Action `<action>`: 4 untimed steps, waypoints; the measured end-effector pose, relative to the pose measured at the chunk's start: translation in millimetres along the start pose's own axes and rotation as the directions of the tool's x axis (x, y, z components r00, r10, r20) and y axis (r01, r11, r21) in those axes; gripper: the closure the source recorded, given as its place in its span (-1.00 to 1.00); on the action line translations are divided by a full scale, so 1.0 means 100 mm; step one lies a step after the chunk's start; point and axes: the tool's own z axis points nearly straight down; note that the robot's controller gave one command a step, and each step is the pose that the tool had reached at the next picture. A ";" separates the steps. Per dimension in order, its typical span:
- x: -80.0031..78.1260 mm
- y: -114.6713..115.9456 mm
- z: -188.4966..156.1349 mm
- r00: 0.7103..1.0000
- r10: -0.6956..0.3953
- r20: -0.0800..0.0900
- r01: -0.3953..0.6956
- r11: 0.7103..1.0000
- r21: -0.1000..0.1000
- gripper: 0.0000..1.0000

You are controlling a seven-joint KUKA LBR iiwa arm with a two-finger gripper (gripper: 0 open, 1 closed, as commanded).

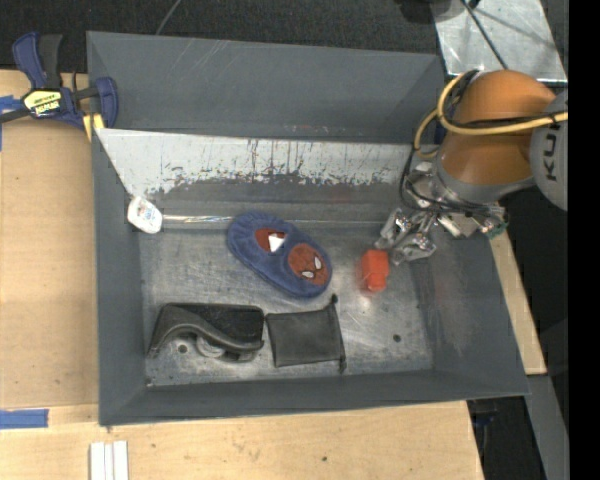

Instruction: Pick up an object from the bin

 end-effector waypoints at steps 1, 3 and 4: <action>0.00 0.00 0.00 1.000 0.000 0.000 0.000 1.000 0.000 -1.00; -0.42 0.50 0.13 0.995 -0.095 0.013 0.095 0.995 0.010 1.00; -0.41 0.74 -1.41 0.999 -0.049 0.006 0.049 0.999 0.005 1.00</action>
Offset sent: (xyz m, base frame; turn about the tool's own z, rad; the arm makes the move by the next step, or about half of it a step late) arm 0.0000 0.0000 0.0000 0.0000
